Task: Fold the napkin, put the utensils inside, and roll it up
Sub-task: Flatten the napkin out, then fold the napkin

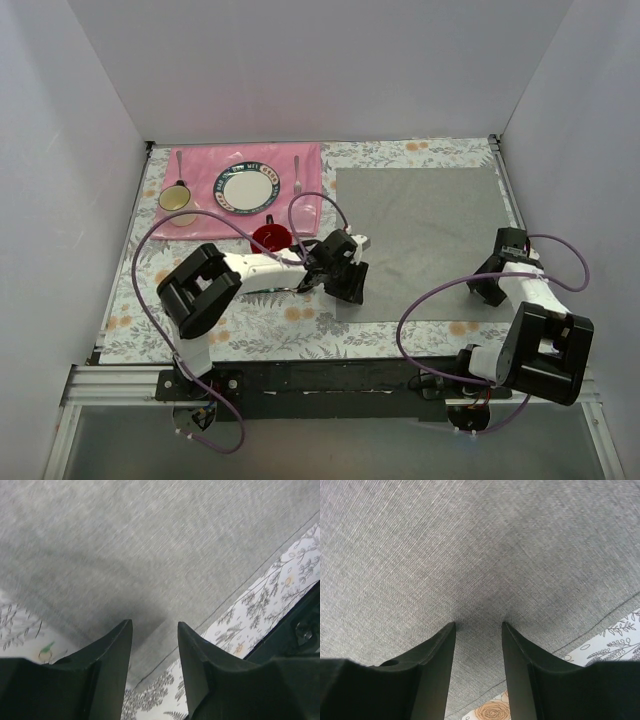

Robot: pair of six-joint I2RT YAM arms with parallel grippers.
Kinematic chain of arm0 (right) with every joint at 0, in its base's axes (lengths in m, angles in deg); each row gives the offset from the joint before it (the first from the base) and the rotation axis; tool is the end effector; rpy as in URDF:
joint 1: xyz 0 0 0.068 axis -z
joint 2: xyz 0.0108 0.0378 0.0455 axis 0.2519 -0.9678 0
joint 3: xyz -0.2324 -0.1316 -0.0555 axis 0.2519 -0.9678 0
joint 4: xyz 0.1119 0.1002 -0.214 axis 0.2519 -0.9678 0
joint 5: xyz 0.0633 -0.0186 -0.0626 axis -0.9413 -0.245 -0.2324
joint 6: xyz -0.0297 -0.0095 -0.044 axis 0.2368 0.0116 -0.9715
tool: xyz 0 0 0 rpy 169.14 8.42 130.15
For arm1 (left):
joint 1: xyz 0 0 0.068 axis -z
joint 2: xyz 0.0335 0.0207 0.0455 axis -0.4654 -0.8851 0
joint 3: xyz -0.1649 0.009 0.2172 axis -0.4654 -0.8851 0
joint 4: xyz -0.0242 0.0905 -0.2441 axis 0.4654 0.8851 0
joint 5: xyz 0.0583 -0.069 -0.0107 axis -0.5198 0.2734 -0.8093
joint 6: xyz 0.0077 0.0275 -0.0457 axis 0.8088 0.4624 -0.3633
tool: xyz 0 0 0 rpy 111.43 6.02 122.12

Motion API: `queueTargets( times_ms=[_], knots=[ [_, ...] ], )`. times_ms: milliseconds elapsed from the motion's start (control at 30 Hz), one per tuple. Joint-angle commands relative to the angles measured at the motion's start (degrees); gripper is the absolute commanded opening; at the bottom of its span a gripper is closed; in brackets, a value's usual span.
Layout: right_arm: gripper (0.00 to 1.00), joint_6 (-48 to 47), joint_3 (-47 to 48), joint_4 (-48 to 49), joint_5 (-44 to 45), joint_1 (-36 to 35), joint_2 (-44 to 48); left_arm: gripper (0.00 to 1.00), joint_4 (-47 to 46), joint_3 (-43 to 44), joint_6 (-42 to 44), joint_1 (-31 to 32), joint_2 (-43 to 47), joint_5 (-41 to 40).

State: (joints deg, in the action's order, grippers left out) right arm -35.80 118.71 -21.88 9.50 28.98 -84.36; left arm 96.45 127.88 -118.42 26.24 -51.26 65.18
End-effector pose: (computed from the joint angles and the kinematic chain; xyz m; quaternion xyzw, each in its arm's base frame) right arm 0.2091 -0.0616 0.1656 0.3689 0.8963 -0.0781 0.2333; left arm 0.2164 -0.3116 0.1584 -0.0535 0.9484 -0.3080 0.0533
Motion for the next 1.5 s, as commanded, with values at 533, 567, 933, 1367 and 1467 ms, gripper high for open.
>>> queueTargets(
  times_ms=[533,567,933,1367,1467],
  knots=[
    [0.50,-3.8,4.2,0.4,-9.2,-12.2,4.0,0.45,-2.6,-0.4,-8.6,1.4,9.3,1.6],
    [0.50,-3.9,3.9,0.5,-10.5,-12.9,3.2,0.46,-2.4,-0.1,-8.5,1.5,7.8,1.8],
    [0.48,-0.1,-5.0,5.0,-5.3,-12.2,1.7,0.45,-0.9,-4.3,-9.5,2.2,3.6,-1.9],
    [0.49,-2.8,-3.9,1.9,-10.1,-9.8,11.6,0.48,2.8,-3.5,-11.8,4.3,17.5,-2.7],
    [0.53,-4.3,-4.8,3.4,-14.1,-12.4,16.1,0.55,3.9,-2.0,-11.9,4.2,22.2,-4.1]
  ],
)
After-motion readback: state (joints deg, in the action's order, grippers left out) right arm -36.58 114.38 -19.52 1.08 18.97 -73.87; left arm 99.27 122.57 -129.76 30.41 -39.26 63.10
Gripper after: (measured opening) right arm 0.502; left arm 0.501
